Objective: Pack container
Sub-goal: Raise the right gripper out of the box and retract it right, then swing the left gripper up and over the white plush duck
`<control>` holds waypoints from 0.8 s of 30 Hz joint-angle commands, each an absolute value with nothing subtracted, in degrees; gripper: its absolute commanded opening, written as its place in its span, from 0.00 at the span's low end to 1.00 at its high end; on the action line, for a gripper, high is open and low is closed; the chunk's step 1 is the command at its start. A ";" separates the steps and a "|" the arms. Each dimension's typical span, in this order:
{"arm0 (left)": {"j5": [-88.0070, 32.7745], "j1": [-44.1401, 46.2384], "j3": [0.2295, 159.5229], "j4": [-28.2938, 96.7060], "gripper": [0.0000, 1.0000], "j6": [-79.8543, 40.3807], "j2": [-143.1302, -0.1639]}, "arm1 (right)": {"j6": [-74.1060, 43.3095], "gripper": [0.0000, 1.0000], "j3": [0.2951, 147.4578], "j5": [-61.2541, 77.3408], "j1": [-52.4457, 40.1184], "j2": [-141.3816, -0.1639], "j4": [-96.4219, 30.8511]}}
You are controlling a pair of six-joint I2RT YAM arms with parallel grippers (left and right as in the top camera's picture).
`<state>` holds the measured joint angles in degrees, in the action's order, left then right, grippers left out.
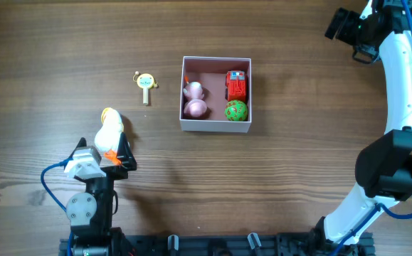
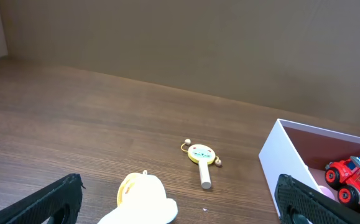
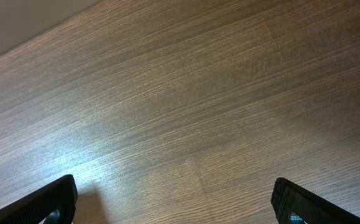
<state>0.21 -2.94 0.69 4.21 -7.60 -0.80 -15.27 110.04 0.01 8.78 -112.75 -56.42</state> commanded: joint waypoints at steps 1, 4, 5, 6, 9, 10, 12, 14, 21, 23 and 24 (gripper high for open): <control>0.93 -2.50 0.32 4.05 1.00 -6.44 -0.43 | -15.20 1.00 109.89 0.75 8.64 -112.29 -56.14; 0.93 -2.50 0.32 4.08 1.00 -6.44 -0.43 | -15.18 1.00 109.89 0.75 8.64 -112.29 -56.12; 1.56 -2.52 0.32 3.95 1.00 -6.37 -0.43 | -15.20 1.00 109.89 0.75 8.64 -112.29 -56.12; 2.11 -2.50 0.32 3.86 1.00 -6.39 -0.43 | -15.18 1.00 109.89 0.75 8.64 -112.29 -56.14; 1.50 -2.50 0.32 3.62 1.00 -6.48 -0.43 | -15.18 1.00 109.89 0.75 8.64 -112.29 -56.14; 0.64 -2.50 0.32 3.66 1.00 -6.46 -0.43 | -15.18 1.00 109.89 0.75 8.64 -112.29 -56.14; 0.32 -2.50 0.32 3.20 1.00 -6.44 -0.43 | -15.20 1.00 109.89 0.75 8.64 -112.29 -56.14; -1.28 -2.50 0.32 1.80 1.00 -6.59 -0.43 | -15.20 1.00 109.89 0.75 8.64 -112.29 -56.14; -16.67 -2.50 0.32 -9.04 1.00 -18.24 -0.43 | -15.16 1.00 109.89 0.75 8.64 -112.29 -56.12; -20.53 -2.50 0.34 -11.49 1.00 -20.82 -0.43 | -15.18 1.00 109.89 0.75 8.64 -112.29 -56.12; -22.20 -2.50 0.34 -12.86 1.00 -21.12 -0.43 | -15.20 1.00 109.89 0.75 8.64 -112.29 -56.14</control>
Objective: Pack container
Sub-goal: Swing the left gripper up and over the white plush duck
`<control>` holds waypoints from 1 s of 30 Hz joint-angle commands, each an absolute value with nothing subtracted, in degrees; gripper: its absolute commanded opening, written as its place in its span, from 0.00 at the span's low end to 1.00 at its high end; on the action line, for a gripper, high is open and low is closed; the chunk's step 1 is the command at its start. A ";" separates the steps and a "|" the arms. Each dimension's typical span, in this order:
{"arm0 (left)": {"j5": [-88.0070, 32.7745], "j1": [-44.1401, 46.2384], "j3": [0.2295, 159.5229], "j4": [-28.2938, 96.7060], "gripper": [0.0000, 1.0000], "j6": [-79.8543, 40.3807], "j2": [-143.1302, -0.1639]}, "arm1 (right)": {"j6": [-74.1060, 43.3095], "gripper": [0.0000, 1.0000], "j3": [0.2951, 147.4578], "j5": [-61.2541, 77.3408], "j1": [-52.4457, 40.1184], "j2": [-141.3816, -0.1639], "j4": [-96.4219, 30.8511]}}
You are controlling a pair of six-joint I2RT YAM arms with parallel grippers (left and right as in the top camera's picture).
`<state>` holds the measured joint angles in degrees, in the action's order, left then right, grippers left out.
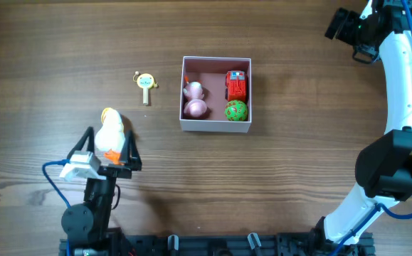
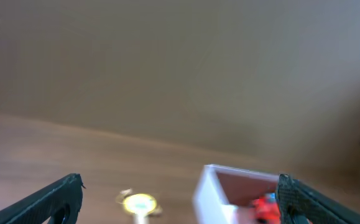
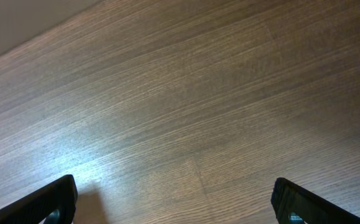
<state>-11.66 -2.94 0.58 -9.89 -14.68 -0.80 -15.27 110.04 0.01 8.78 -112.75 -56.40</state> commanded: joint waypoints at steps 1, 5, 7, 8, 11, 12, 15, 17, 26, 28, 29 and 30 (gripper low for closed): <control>-23.68 -2.50 0.34 -14.48 1.00 -21.12 -0.43 | -15.18 1.00 109.89 0.75 8.64 -112.29 -56.14; -26.20 -2.50 1.78 -18.17 1.00 -21.50 -0.43 | -15.18 1.00 109.89 0.75 8.64 -112.29 -56.12; -26.13 -2.52 3.46 -17.74 1.00 -21.47 -0.45 | -15.18 1.00 109.89 0.75 8.64 -112.29 -56.14; -26.13 -2.52 4.49 -17.10 1.00 -21.45 -0.51 | -15.18 1.00 109.89 0.75 8.64 -112.29 -56.12; -26.46 -2.52 9.74 -12.75 1.00 -21.34 -1.93 | -15.18 1.00 109.89 0.75 8.64 -112.29 -56.14; -27.33 -2.52 11.68 -11.22 1.00 -20.78 -2.68 | -15.16 1.00 109.89 0.75 8.64 -112.29 -56.14; -32.51 -2.50 17.02 -10.66 1.00 -15.90 -5.26 | -15.20 1.00 109.89 0.75 8.64 -112.29 -56.12; -33.19 -2.52 18.65 -12.58 1.00 -14.94 -5.98 | -15.18 1.00 109.89 0.75 8.64 -112.29 -56.12; -37.60 -2.52 24.73 -8.25 1.00 -14.92 -11.00 | -15.20 1.00 109.89 0.75 8.64 -112.29 -56.14; -40.40 -2.52 27.42 -7.79 1.00 -13.47 -14.46 | -15.18 1.00 109.89 0.75 8.64 -112.29 -56.14; -40.80 -2.52 29.12 -6.76 1.00 -13.39 -16.58 | -15.16 1.00 109.89 0.75 8.64 -112.29 -56.12; -40.77 -2.52 31.18 -4.89 1.00 -13.34 -18.90 | -15.18 1.00 109.89 0.75 8.64 -112.29 -56.12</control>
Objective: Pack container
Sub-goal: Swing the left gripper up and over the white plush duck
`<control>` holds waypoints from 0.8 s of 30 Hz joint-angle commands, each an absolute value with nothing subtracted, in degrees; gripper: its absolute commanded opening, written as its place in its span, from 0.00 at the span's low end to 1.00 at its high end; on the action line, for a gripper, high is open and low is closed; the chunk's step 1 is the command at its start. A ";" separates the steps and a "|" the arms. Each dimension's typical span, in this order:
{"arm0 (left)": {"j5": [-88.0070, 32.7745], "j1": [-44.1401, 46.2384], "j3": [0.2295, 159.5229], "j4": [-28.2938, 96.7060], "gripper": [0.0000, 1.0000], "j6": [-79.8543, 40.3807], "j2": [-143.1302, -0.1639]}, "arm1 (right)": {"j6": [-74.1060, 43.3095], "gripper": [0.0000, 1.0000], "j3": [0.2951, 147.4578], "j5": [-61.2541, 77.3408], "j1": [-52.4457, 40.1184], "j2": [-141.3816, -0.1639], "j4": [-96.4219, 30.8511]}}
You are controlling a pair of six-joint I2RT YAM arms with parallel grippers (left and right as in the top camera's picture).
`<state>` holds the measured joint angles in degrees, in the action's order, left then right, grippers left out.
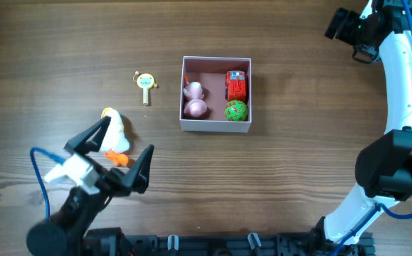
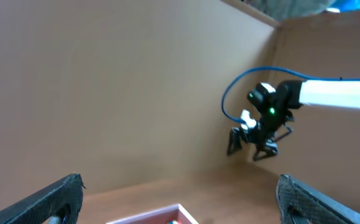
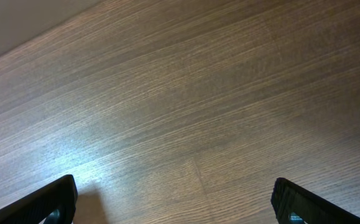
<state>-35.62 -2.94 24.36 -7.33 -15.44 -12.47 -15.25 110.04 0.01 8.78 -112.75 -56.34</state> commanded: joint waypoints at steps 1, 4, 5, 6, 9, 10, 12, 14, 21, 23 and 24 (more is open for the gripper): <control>-40.77 -2.52 32.88 -2.83 1.00 -12.84 -20.75 | -15.18 1.00 109.89 0.75 8.64 -112.29 -56.14; -40.62 -2.52 42.13 11.25 1.00 -9.54 -29.71 | -15.18 1.00 109.89 0.75 8.64 -112.29 -56.14; -40.14 -2.52 45.25 16.47 1.00 -8.05 -32.51 | -15.16 1.00 109.89 0.75 8.64 -112.29 -56.14; -39.07 -2.52 48.38 21.96 1.00 -6.44 -35.07 | -15.18 1.00 109.89 0.75 8.64 -112.29 -56.12; -35.35 -2.52 54.87 32.75 1.00 -2.90 -41.06 | -15.18 1.00 109.89 0.75 8.64 -112.29 -56.12; -34.52 -2.52 55.66 33.50 1.00 -2.87 -42.35 | -15.18 1.00 109.89 0.75 8.64 -112.29 -56.12; -34.41 -2.52 56.16 32.53 1.00 -2.17 -44.05 | -15.18 1.00 109.89 0.75 8.64 -112.29 -56.14; -34.39 -2.52 56.71 31.97 1.00 -2.13 -45.43 | -15.18 1.00 109.89 0.75 8.64 -112.29 -56.12; -23.81 -2.52 68.14 47.18 1.00 -6.44 -57.17 | -15.18 1.00 109.89 0.75 8.64 -112.29 -56.14; -20.14 -2.52 72.93 53.06 1.00 -6.44 -61.36 | -15.16 1.00 109.89 0.75 8.64 -112.29 -56.14; -18.94 -2.52 74.72 54.78 1.00 -6.44 -63.24 | -15.18 1.00 109.89 0.75 8.64 -112.29 -56.12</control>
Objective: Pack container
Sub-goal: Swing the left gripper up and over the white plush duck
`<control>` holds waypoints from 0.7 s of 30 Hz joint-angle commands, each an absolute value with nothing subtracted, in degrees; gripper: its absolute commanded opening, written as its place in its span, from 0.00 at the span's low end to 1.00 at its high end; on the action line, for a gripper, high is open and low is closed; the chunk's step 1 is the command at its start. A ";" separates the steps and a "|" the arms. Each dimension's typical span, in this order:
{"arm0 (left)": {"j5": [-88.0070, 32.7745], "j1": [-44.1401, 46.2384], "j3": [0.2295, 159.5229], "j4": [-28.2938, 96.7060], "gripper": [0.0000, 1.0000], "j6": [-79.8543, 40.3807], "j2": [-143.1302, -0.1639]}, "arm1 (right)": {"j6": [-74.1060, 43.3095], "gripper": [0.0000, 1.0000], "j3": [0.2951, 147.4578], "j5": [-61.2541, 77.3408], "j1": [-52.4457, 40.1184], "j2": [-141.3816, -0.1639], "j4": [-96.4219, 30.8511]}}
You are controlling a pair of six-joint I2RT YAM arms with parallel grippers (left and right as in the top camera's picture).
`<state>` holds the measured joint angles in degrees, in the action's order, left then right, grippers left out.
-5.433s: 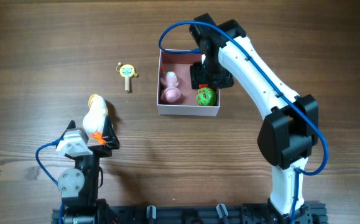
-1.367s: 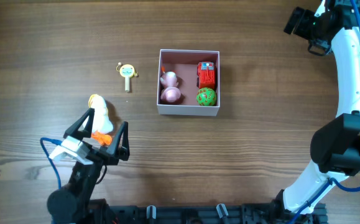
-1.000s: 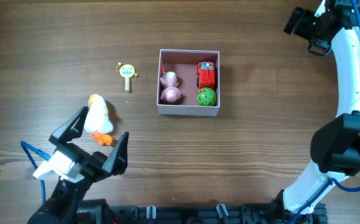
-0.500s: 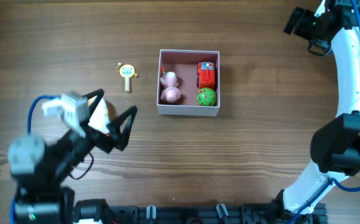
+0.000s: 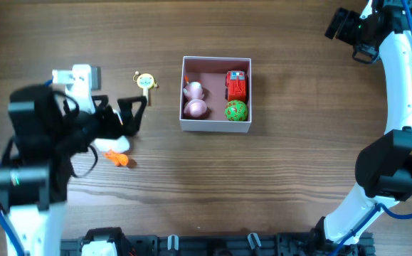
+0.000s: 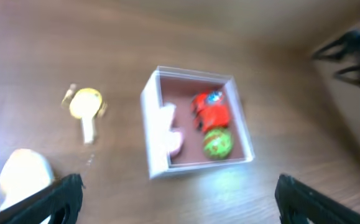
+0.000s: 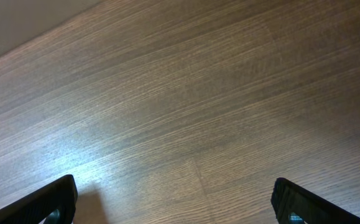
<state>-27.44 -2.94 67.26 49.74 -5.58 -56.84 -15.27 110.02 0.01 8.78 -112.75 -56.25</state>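
The white box stands mid-table and holds a pink toy, a red truck and a green ball. In the left wrist view the box is blurred. A yellow rattle lies to its left. The white duck lies further left, mostly hidden under my left arm; its head end shows at lower left. My left gripper hangs open high above the duck, holding nothing. My right gripper is open at the far right corner over bare wood.
The left arm's body covers the table's left part in the overhead view. The right arm runs along the right edge. The right wrist view shows only wooden tabletop.
My left arm was low at the front left with its camera facing the far wall. Now it is raised over the duck and looks down on the box. Duck, rattle and right arm are unmoved.
My left gripper stood open low beside the duck at the front left. At the two later moments it had drawn back and tipped up, its view leaving the table for the wall. Now it hangs above the duck. The toys and right arm stayed put.
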 commanded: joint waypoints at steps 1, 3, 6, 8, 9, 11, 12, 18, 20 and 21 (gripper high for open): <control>-18.76 -2.50 75.70 55.22 1.00 -6.44 -64.75 | -15.18 1.00 109.89 0.75 8.64 -112.29 -56.12; -19.29 -2.50 75.85 55.29 1.00 -6.48 -66.54 | -15.18 1.00 109.89 0.75 8.64 -112.29 -56.14; -19.22 -2.50 75.85 55.88 1.00 -6.46 -69.08 | -15.18 1.00 109.89 0.75 8.64 -112.29 -56.12; -19.20 -2.50 75.85 57.10 1.00 -6.44 -70.54 | -15.18 1.00 109.89 0.75 8.64 -112.29 -56.14; -19.51 -2.50 75.85 57.08 1.00 -6.46 -71.50 | -15.18 1.00 109.89 0.75 8.64 -112.29 -56.14; -19.86 -2.52 75.85 57.21 1.00 -6.46 -72.95 | -15.18 1.00 109.89 0.75 8.64 -112.29 -56.12; -19.86 -2.50 75.85 57.36 1.00 -6.46 -73.32 | -15.18 1.00 109.89 0.75 8.64 -112.29 -56.12; -12.91 -2.52 75.85 60.25 1.00 -7.94 -80.38 | -15.18 1.00 109.89 0.75 8.64 -112.29 -56.12; -12.99 -2.50 75.85 60.38 1.00 -7.99 -82.78 | -15.18 1.00 109.89 0.75 8.64 -112.29 -56.12; -12.99 -2.50 75.85 60.55 1.00 -7.99 -83.68 | -15.18 1.00 109.89 0.75 8.64 -112.29 -56.12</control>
<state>-15.92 -2.94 74.96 60.07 -6.79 -79.68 -15.27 110.02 0.01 8.78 -112.75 -56.25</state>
